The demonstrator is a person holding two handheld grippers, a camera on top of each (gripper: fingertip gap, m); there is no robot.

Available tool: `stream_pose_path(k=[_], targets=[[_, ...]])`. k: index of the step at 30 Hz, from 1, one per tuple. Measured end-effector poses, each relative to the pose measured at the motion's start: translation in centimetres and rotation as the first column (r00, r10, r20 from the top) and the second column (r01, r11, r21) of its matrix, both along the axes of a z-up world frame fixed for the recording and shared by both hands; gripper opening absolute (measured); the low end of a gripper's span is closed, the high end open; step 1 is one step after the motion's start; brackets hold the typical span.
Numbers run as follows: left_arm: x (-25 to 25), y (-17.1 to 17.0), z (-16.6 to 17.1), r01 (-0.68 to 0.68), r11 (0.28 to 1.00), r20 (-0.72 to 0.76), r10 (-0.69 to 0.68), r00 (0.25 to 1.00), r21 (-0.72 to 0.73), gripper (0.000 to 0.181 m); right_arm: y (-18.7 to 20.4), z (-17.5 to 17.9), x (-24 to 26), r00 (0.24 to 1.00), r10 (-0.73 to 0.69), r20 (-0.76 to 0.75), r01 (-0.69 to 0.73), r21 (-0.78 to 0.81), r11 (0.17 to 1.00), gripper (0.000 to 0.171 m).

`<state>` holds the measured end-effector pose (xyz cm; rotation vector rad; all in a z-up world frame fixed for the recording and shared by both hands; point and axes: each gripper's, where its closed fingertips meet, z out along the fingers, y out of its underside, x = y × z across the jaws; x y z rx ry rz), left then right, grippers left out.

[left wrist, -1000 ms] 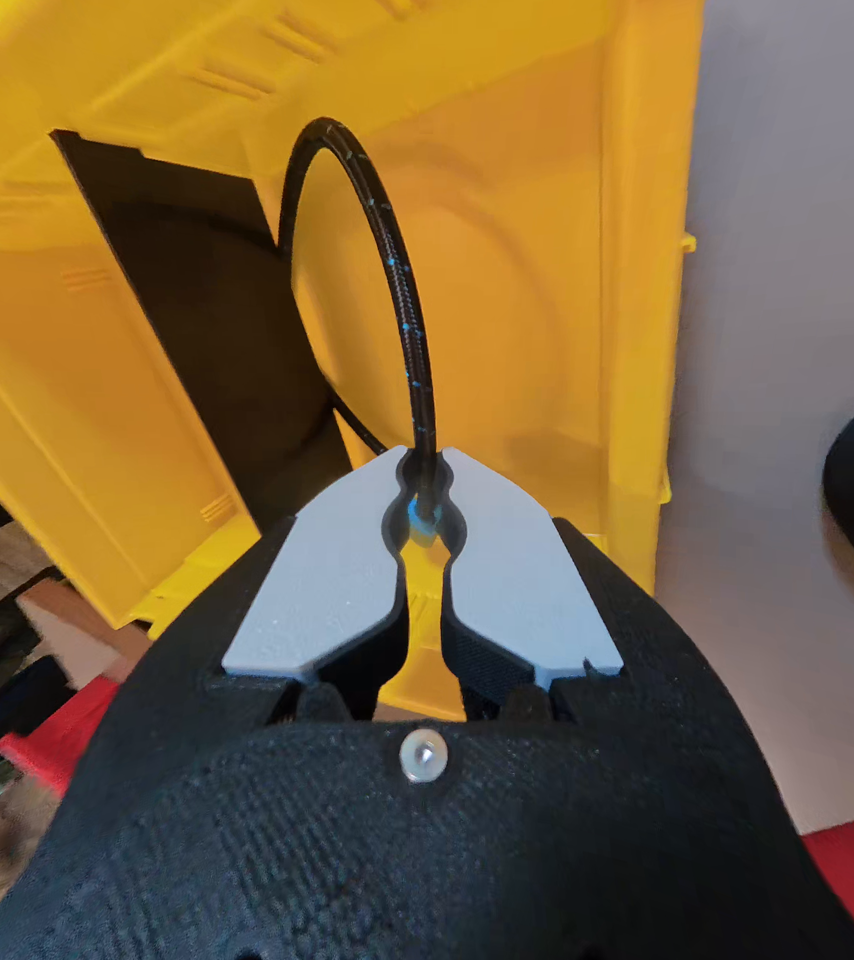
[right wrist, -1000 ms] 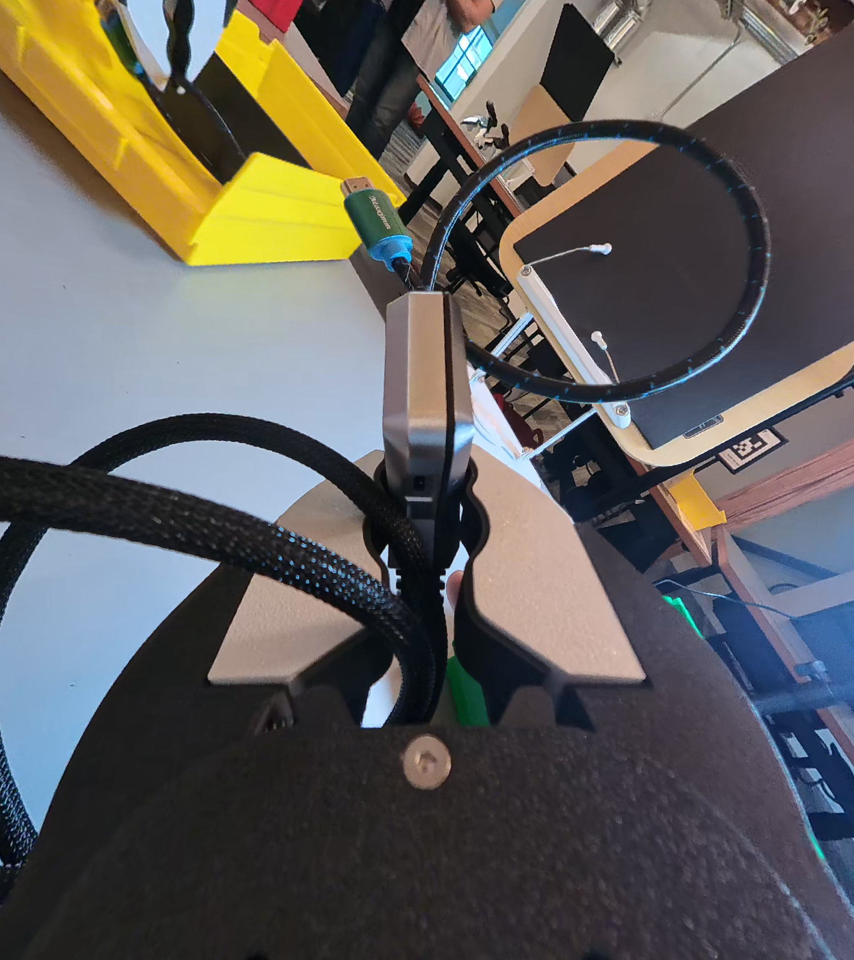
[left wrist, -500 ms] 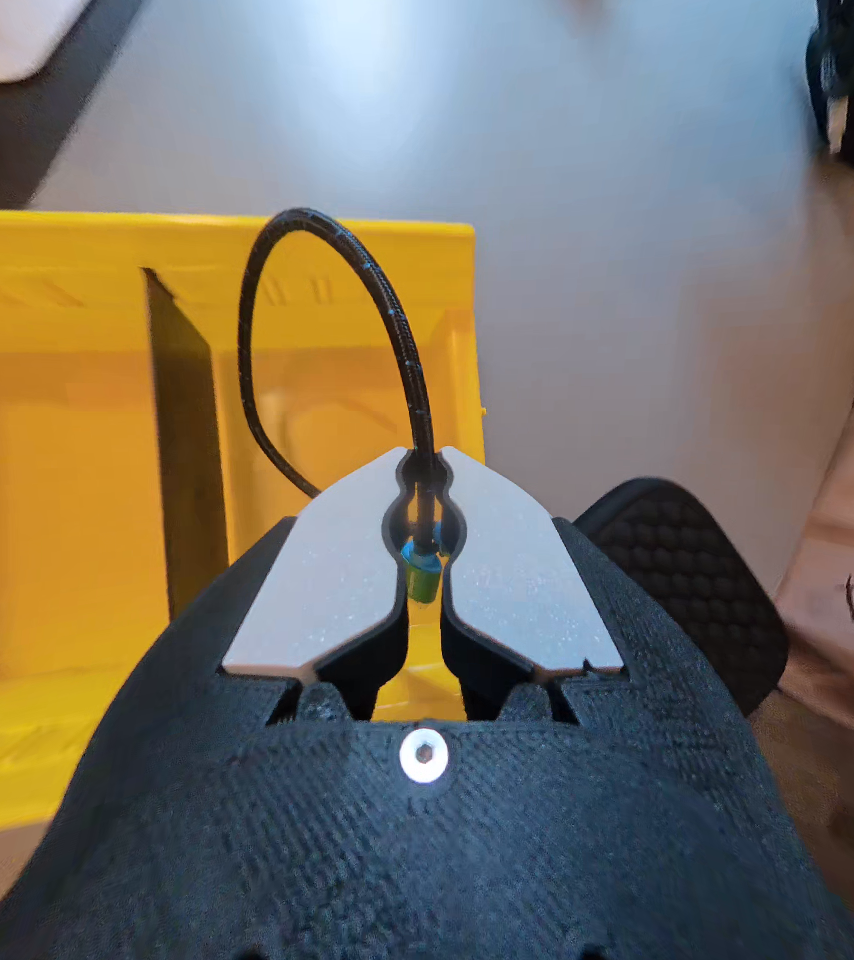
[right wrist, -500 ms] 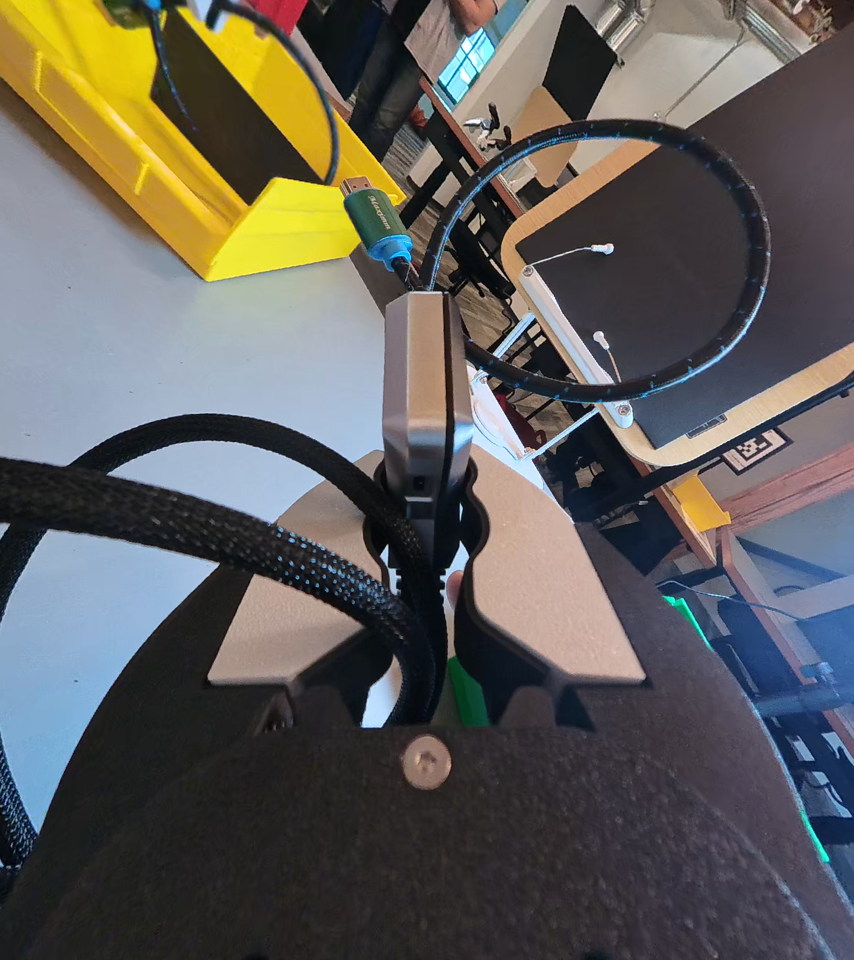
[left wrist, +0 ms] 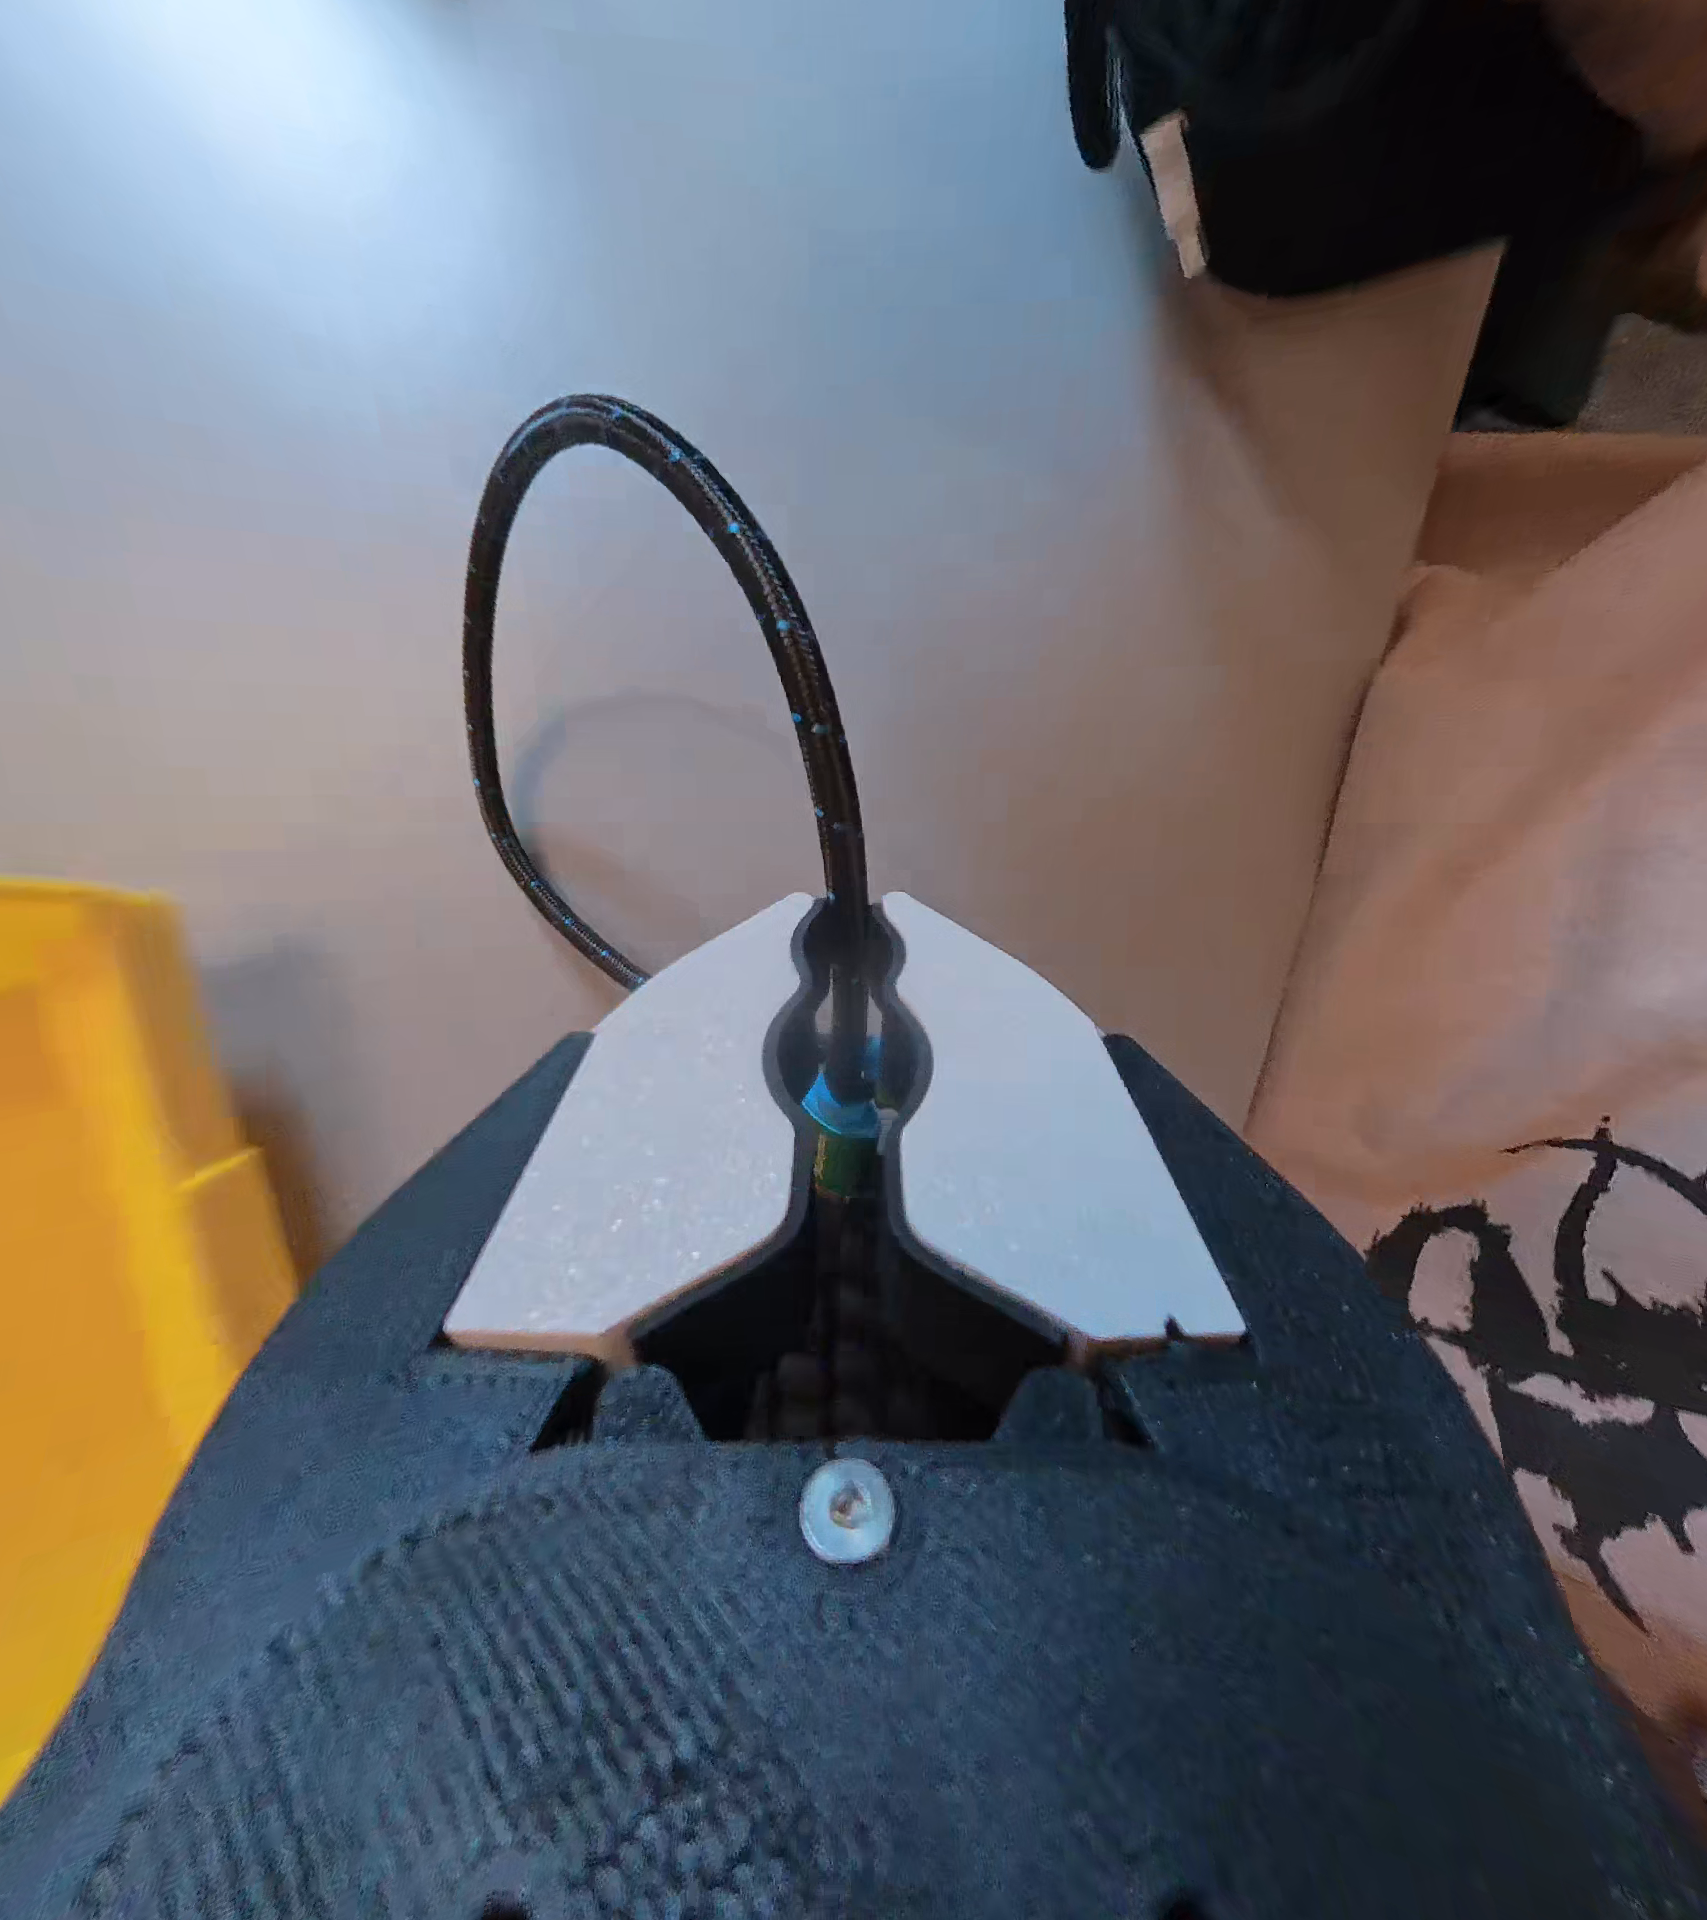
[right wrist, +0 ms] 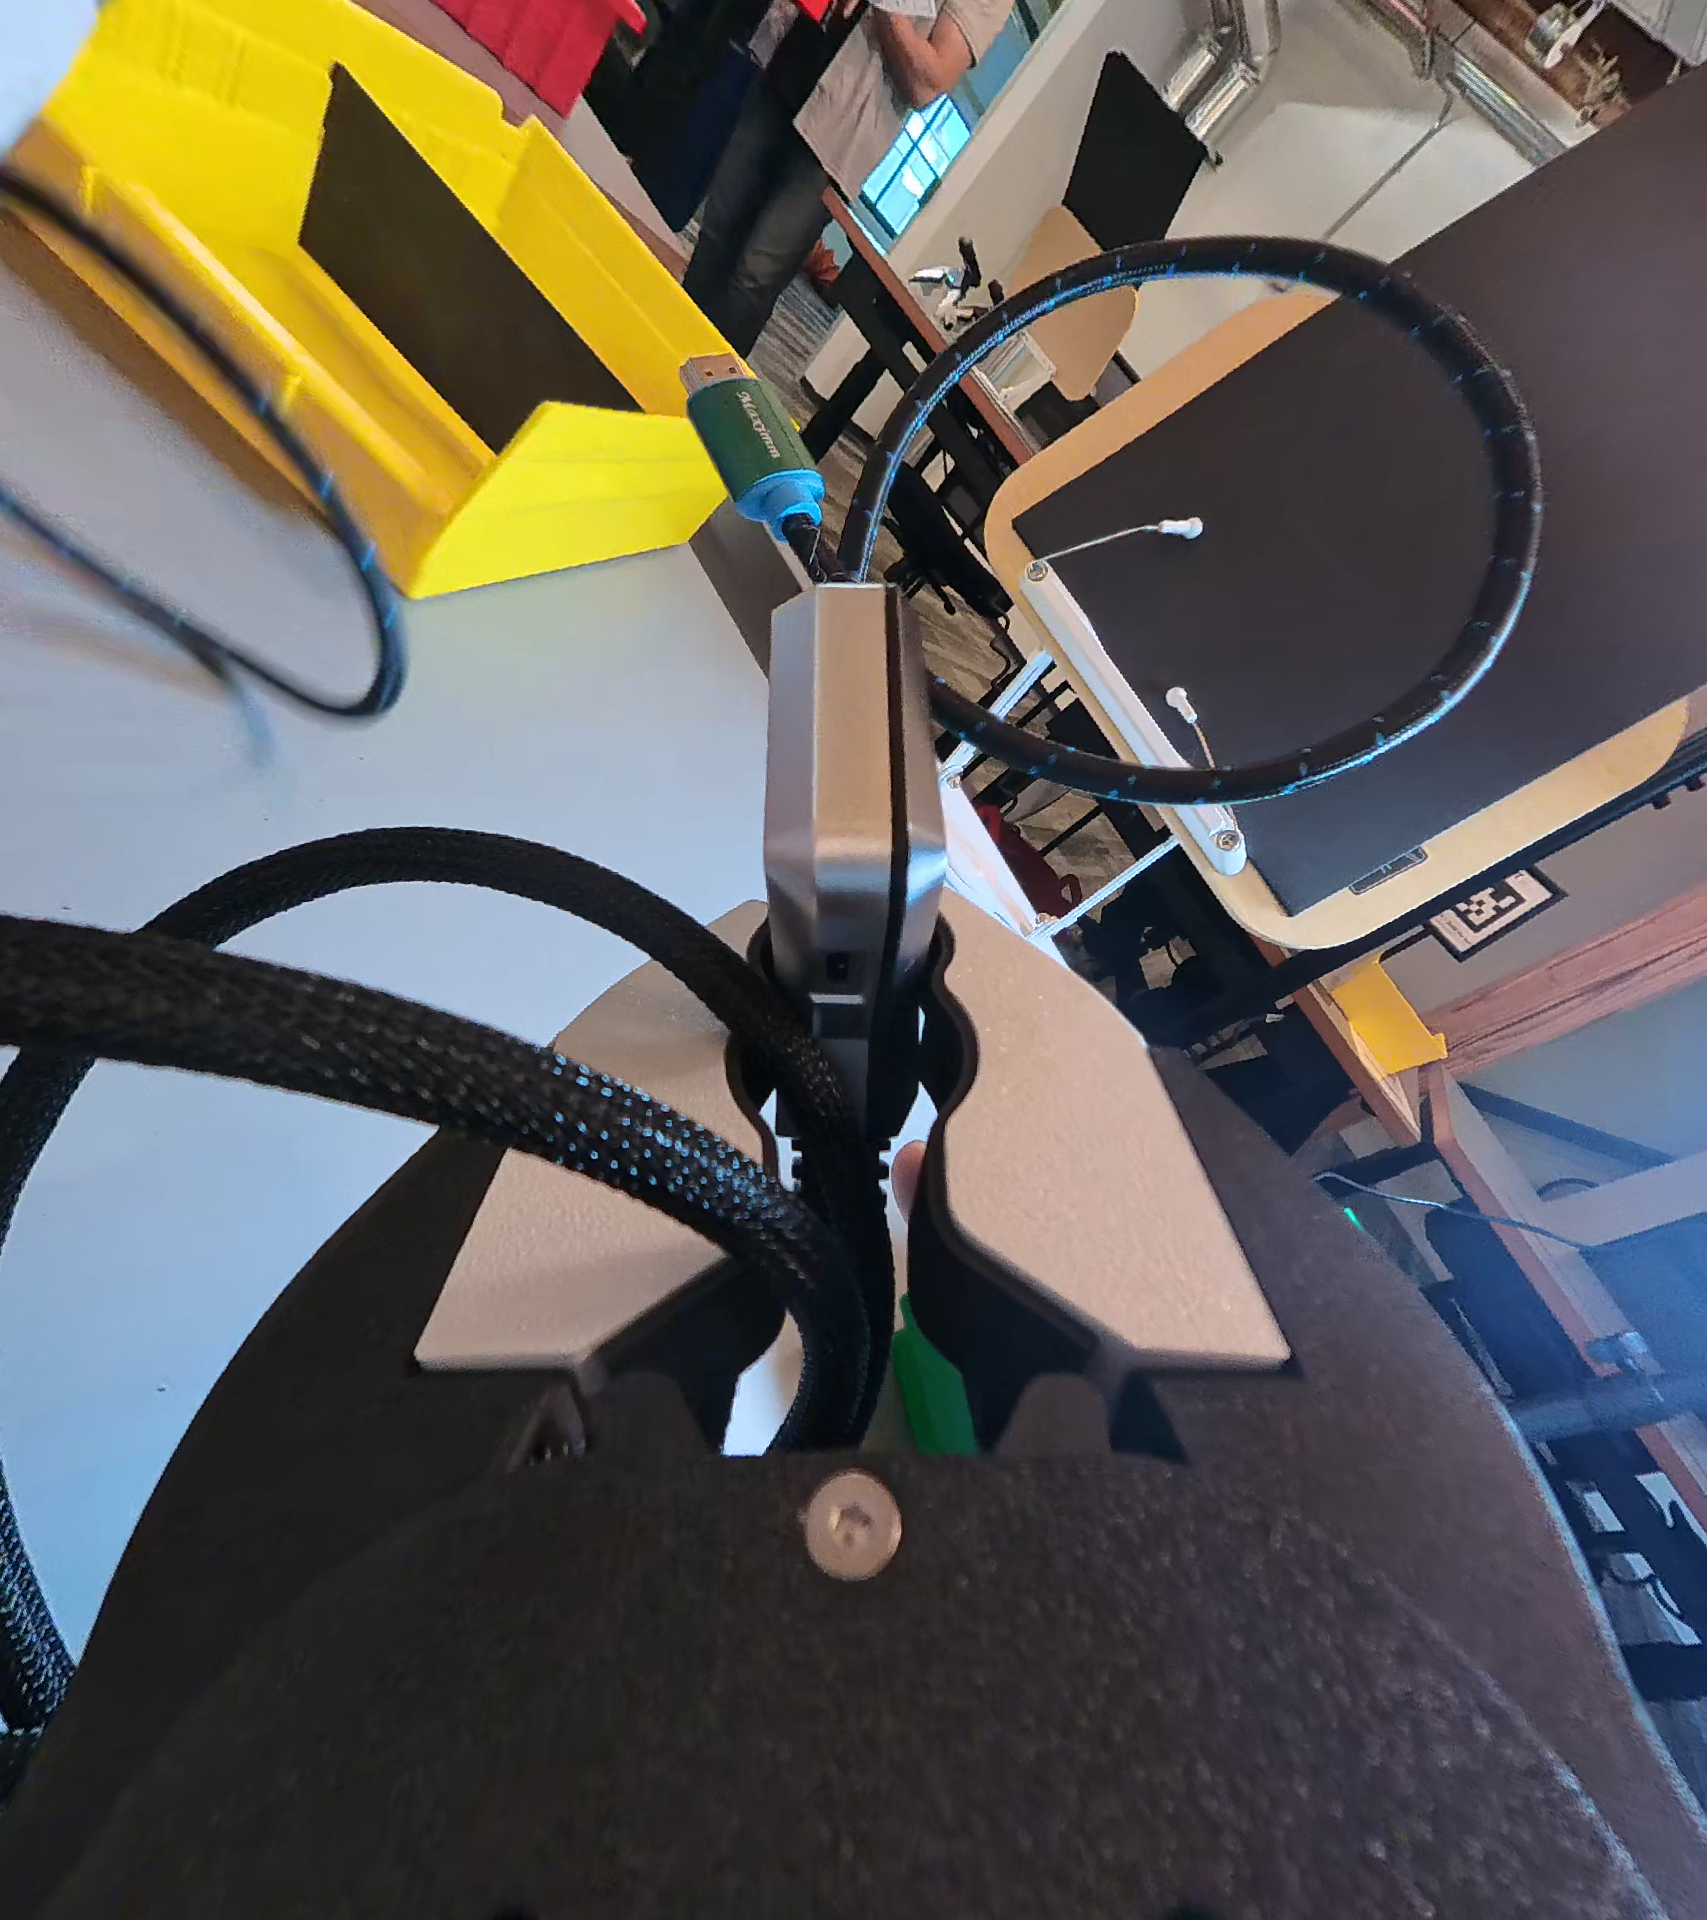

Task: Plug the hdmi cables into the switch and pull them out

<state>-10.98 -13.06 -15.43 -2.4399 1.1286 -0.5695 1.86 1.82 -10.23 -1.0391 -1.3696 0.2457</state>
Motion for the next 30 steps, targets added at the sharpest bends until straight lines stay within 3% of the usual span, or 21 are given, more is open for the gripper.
stream_pose_path(k=[3,7,12,15,17,21,26,30], targets=[[2.5,0.3,-3.3,0.025,0.997,0.028,-0.023,0.999,-0.074,0.007,0.1,0.1,0.2,1.000,-0.003,-0.006,0.003,0.000,1.000,0.023],[5.2,2.4,-5.3,0.016,0.993,0.107,-0.004,0.994,-0.114,0.007,0.5,0.2,0.7,1.000,-0.014,-0.016,0.013,-0.007,1.000,0.023],[7.0,5.0,-4.6,0.097,0.995,0.176,-0.098,0.979,0.016,0.022,0.9,0.3,1.2,0.999,-0.024,-0.025,0.024,-0.012,1.000,0.023],[5.7,4.4,-5.0,0.262,0.958,0.014,-0.265,0.964,0.114,0.032,1.0,0.5,1.4,0.999,-0.026,-0.031,0.026,-0.012,1.000,0.023],[4.2,3.4,-5.9,0.397,0.908,-0.125,-0.382,0.916,0.136,0.040,1.0,0.6,1.4,0.999,-0.026,-0.034,0.025,-0.011,1.000,0.023],[2.3,1.0,-8.4,0.542,0.838,-0.250,-0.512,0.822,0.065,0.056,0.8,0.6,1.2,0.999,-0.019,-0.034,0.019,-0.009,1.000,0.023],[2.9,0.8,-9.2,0.539,0.839,-0.266,-0.504,0.822,0.074,0.040,0.7,0.3,1.0,1.000,-0.018,-0.023,0.018,-0.008,1.000,0.023],[3.2,2.0,-9.1,0.332,0.942,-0.227,-0.315,0.922,0.042,0.034,0.8,0.2,1.0,1.000,-0.021,-0.019,0.021,-0.009,1.000,0.023]])
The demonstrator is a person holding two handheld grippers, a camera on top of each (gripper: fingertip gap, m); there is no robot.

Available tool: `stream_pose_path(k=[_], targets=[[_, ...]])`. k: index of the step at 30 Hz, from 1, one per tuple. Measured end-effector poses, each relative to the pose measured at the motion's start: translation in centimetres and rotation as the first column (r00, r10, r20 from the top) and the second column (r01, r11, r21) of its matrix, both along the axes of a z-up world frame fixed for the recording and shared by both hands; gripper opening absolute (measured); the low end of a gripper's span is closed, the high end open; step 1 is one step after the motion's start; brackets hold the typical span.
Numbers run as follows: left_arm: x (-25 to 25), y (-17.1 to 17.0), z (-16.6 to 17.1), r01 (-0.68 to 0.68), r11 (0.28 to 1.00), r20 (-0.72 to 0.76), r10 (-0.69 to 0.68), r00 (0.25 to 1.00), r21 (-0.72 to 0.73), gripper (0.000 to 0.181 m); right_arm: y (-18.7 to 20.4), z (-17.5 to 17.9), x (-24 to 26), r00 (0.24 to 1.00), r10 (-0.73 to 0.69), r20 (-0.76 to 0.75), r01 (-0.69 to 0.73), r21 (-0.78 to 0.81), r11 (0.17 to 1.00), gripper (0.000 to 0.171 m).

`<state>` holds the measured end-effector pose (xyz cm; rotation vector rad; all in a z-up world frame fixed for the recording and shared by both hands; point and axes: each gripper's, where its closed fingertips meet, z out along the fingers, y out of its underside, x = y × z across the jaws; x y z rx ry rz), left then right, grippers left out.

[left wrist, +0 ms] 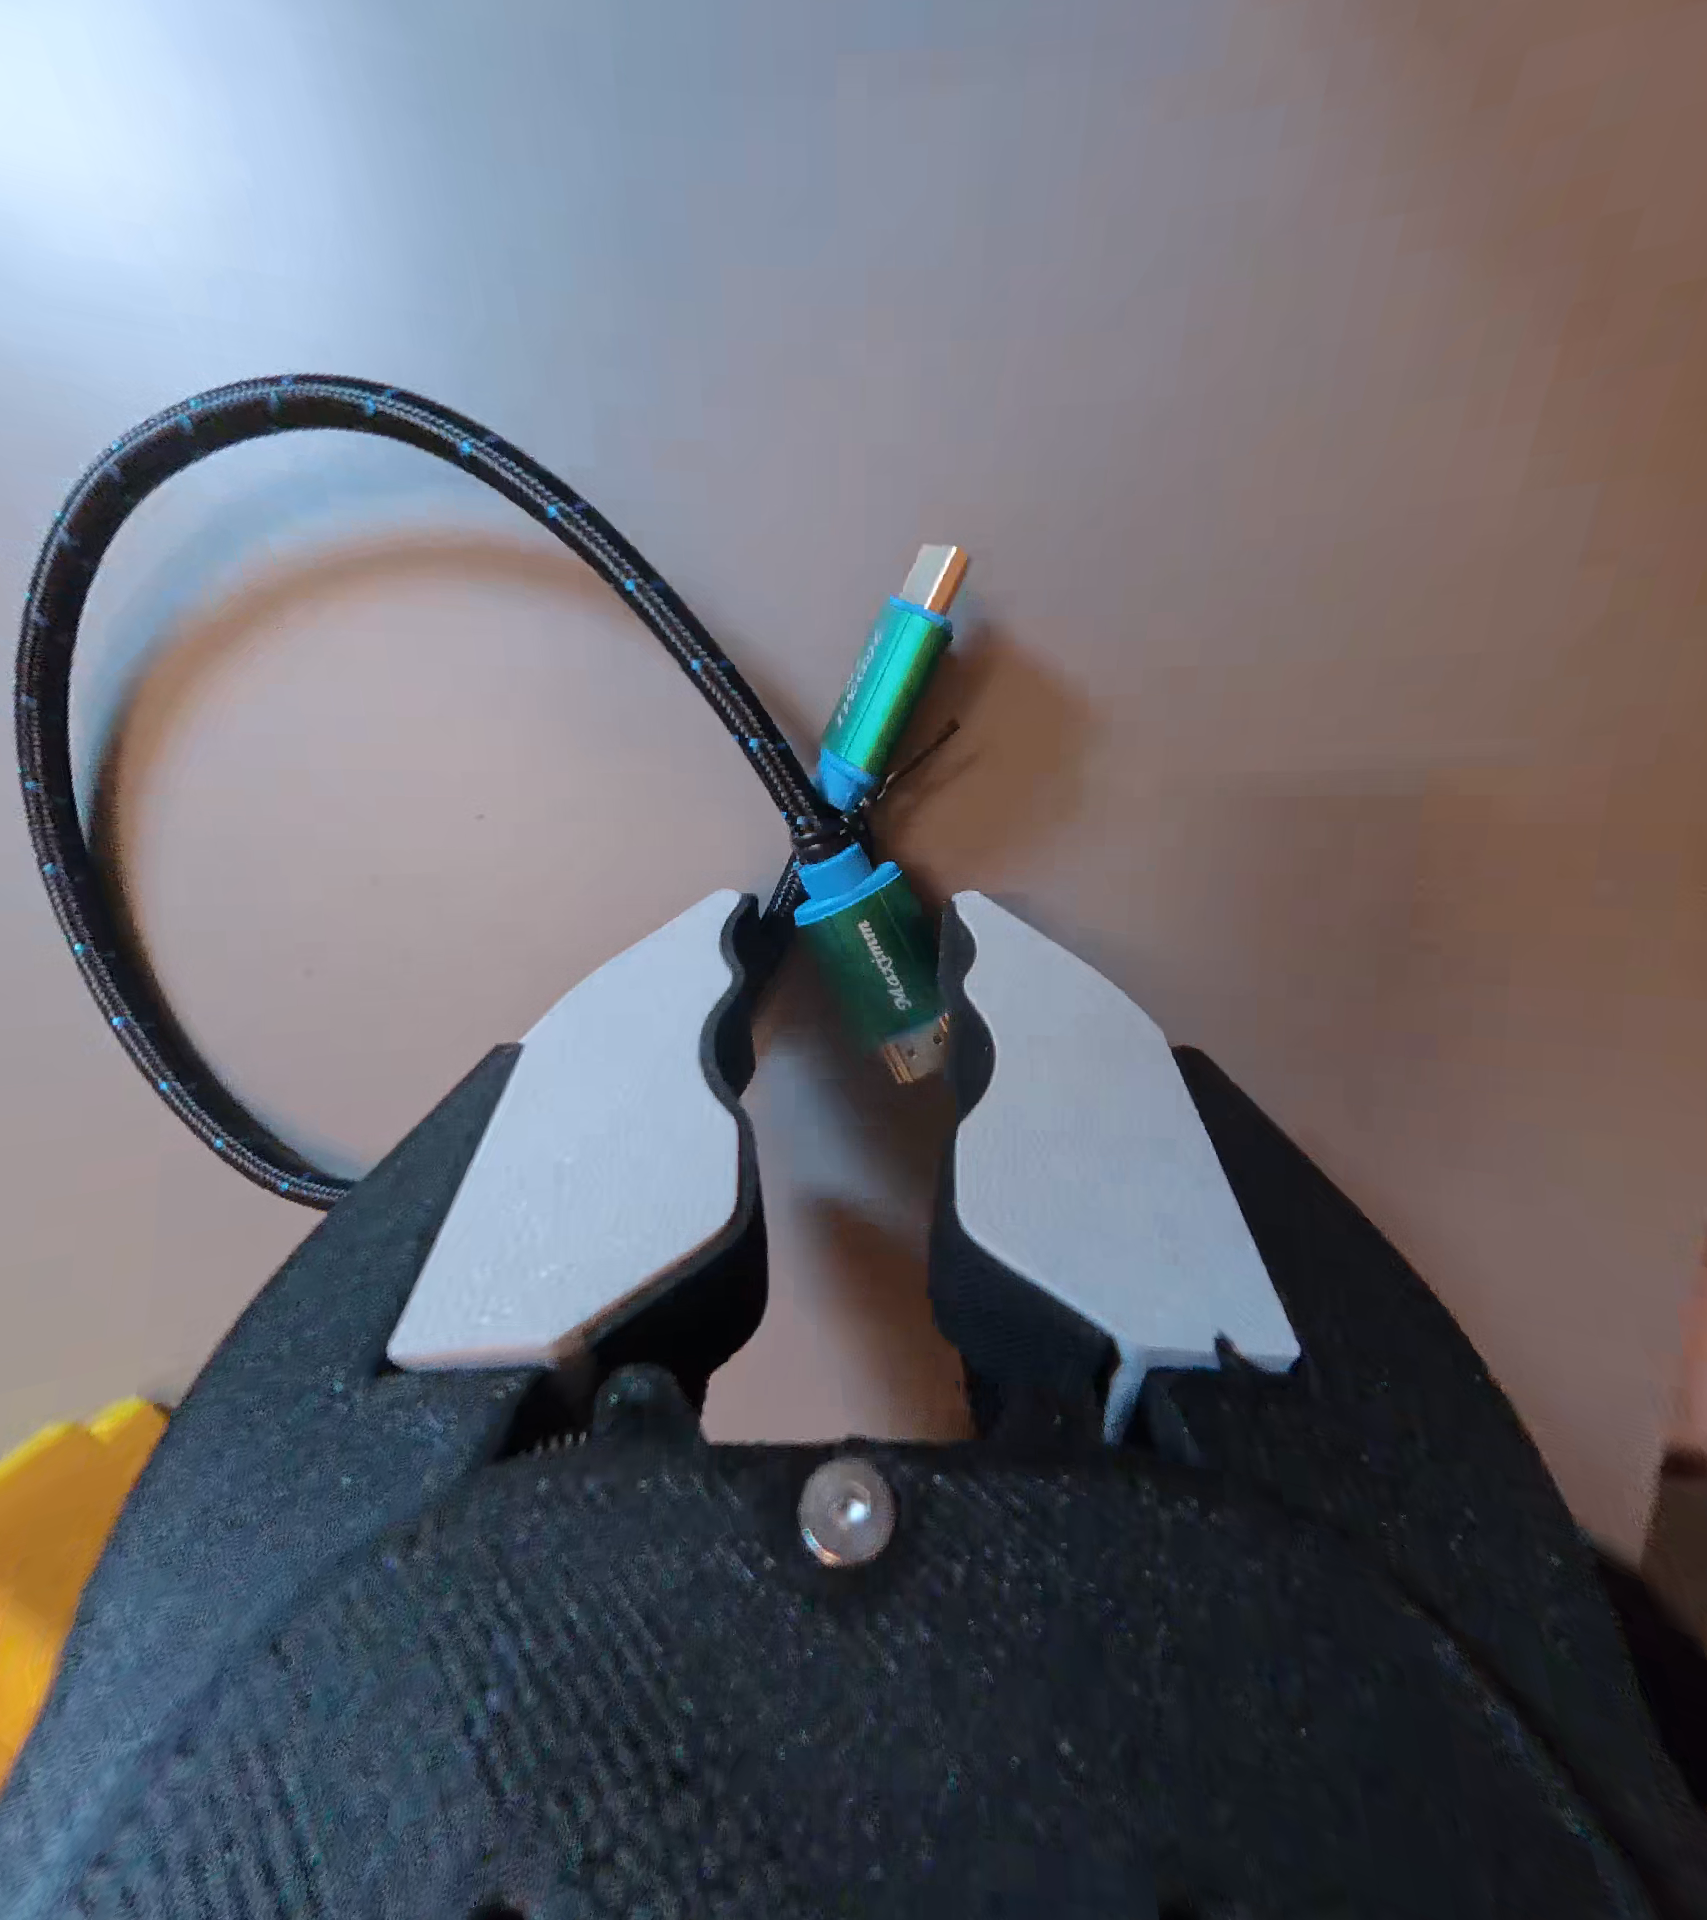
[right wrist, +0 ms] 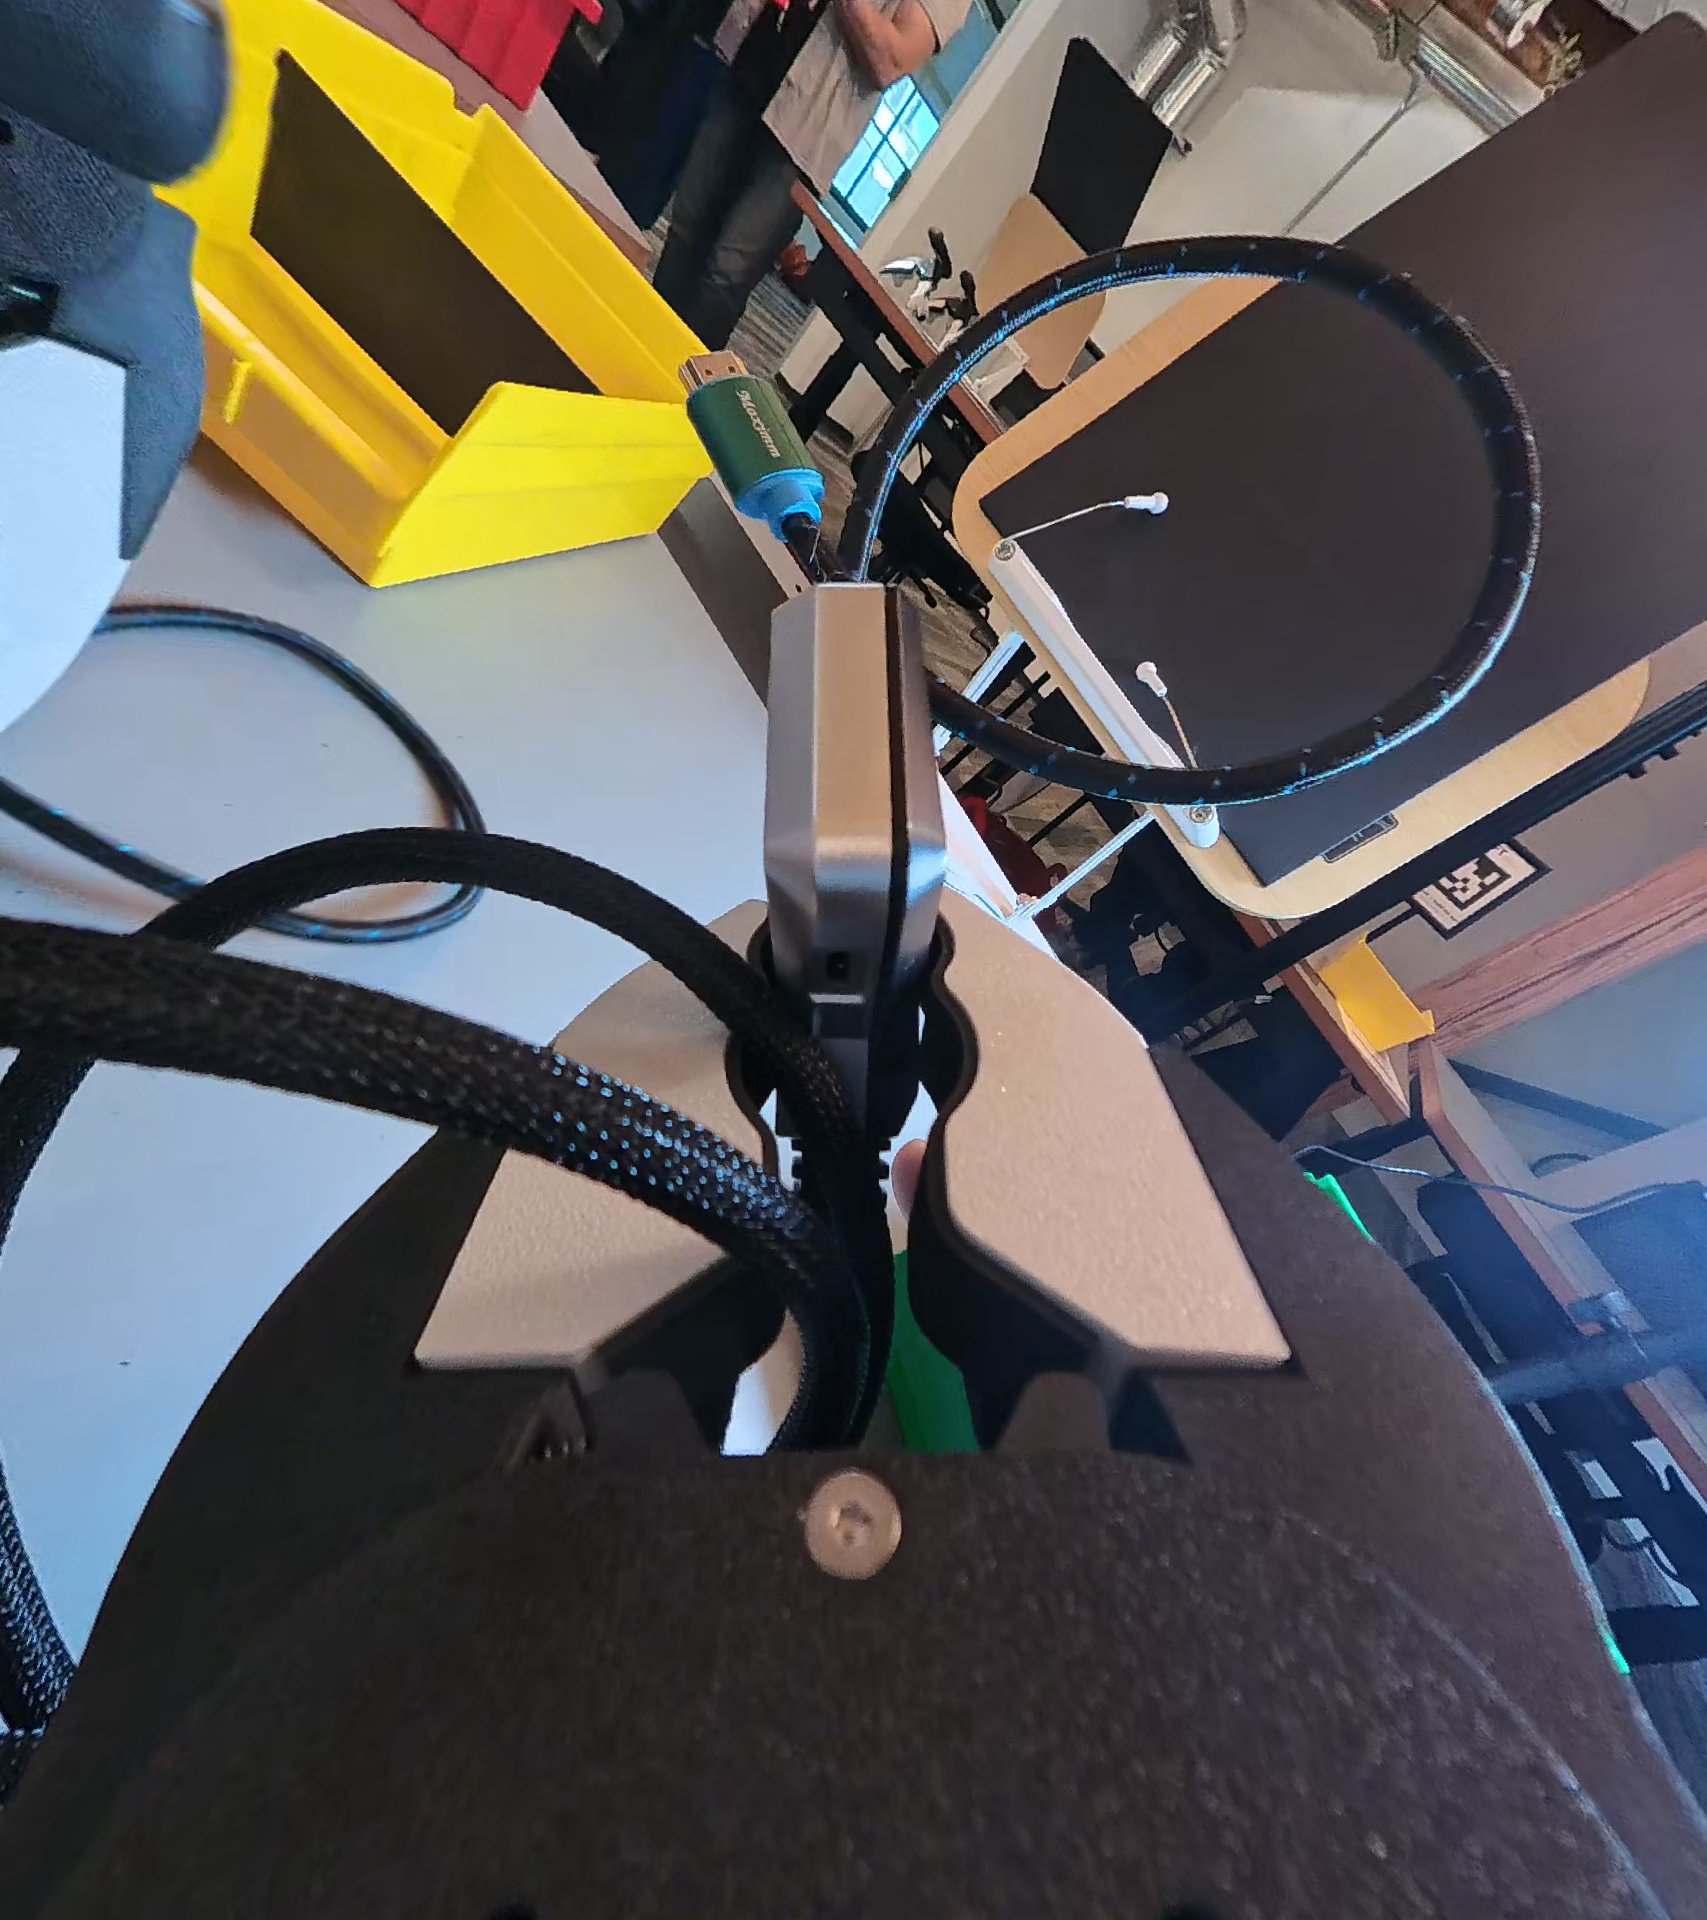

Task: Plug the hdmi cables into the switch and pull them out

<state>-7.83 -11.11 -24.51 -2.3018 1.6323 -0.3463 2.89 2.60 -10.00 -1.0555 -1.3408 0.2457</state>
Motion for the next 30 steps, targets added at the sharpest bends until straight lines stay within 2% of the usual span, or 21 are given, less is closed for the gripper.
stream_pose_path(k=[3,4,6,8,9,12,15,22,27,30], targets=[[0.7,0.7,0.6,-0.289,0.953,0.119,0.298,0.947,-0.088,0.032,0.1,0.1,0.1,1.000,-0.001,-0.007,0.000,-0.004,1.000,0.023],[1.5,0.5,1.3,-0.341,0.931,0.190,0.362,0.913,-0.134,0.032,0.1,0.1,0.1,1.000,0.000,-0.008,0.000,-0.007,1.000,0.023],[3.6,-0.2,3.4,-0.347,0.913,0.347,0.403,0.847,-0.214,0.034,0.2,0.1,0.2,1.000,-0.001,-0.007,0.001,-0.009,1.000,0.023],[4.4,-0.4,5.2,-0.321,0.928,0.430,0.372,0.822,-0.190,0.035,0.2,0.0,0.1,1.000,-0.002,-0.006,0.002,-0.007,1.000,0.023],[4.3,-0.2,5.4,-0.303,0.944,0.429,0.331,0.841,-0.134,0.037,0.1,0.0,0.1,1.000,-0.002,-0.005,0.002,-0.006,1.000,0.023],[2.7,0.8,4.6,-0.236,0.970,0.322,0.205,0.924,0.060,0.038,0.0,0.2,0.1,1.000,-0.002,-0.006,0.002,0.003,1.000,0.023],[2.1,0.7,3.5,-0.116,0.984,0.223,0.084,0.971,0.137,0.038,0.1,0.3,0.2,1.000,-0.009,-0.007,0.009,0.010,1.000,0.023],[4.3,-1.9,2.4,0.145,0.981,0.127,-0.162,0.979,0.132,0.042,0.4,0.0,0.4,1.000,-0.015,-0.001,0.015,0.007,1.000,0.023],[5.9,-2.4,0.8,0.186,0.981,0.084,-0.191,0.978,0.063,0.037,0.3,0.1,0.4,1.000,-0.018,0.005,0.018,0.018,1.000,0.023],[6.1,-2.2,0.8,0.152,0.988,0.100,-0.154,0.983,0.027,0.019,0.3,0.1,0.6,1.000,-0.021,0.007,0.021,0.026,0.999,0.023]])
